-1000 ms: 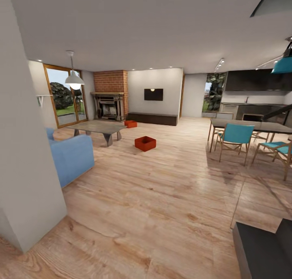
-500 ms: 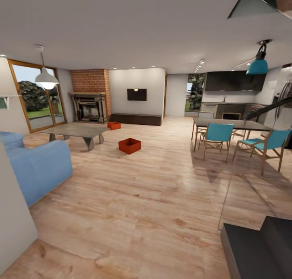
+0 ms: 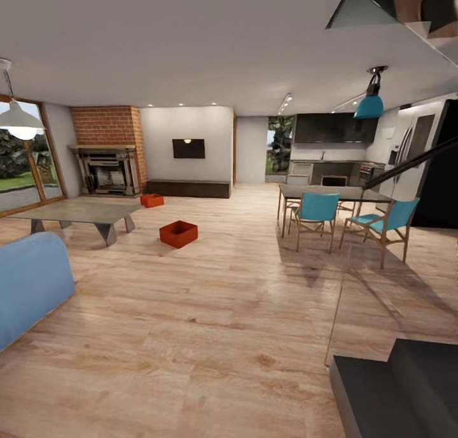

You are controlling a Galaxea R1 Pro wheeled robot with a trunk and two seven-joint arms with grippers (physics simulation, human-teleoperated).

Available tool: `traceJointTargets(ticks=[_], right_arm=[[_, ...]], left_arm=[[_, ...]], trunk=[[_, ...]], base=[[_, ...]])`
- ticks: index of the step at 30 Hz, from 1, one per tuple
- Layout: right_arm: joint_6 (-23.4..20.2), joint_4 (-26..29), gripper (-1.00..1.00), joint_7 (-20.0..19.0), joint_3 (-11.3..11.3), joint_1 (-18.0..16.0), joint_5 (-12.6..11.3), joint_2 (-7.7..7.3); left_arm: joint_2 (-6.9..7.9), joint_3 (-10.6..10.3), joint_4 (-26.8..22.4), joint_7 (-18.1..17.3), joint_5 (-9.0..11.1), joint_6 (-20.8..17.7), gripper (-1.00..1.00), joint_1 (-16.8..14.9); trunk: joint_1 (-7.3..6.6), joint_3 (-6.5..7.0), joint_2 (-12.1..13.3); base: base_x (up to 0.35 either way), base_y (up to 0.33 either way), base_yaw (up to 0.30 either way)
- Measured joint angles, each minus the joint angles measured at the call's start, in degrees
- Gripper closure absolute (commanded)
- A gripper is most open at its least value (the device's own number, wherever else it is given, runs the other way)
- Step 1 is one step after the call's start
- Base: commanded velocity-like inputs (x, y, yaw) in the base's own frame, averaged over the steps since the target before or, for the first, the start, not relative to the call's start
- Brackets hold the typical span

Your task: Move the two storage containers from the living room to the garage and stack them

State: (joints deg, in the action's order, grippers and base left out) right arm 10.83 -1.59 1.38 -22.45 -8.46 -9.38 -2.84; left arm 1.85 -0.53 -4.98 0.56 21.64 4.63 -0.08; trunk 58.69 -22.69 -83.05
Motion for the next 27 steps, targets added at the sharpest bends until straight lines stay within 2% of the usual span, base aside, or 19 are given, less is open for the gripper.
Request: traceJointTargets(ticks=[27], right_arm=[[-0.1, 0.0, -1.0, 0.0, -0.2, 0.0, 0.0, 0.0]], left_arm=[[0.0, 0.0, 0.0, 0.0, 0.0, 0.0, -1.0, 0.0]], trunk=[[0.0, 0.0, 0.0]], base=[[0.326, 0.0, -0.003]])
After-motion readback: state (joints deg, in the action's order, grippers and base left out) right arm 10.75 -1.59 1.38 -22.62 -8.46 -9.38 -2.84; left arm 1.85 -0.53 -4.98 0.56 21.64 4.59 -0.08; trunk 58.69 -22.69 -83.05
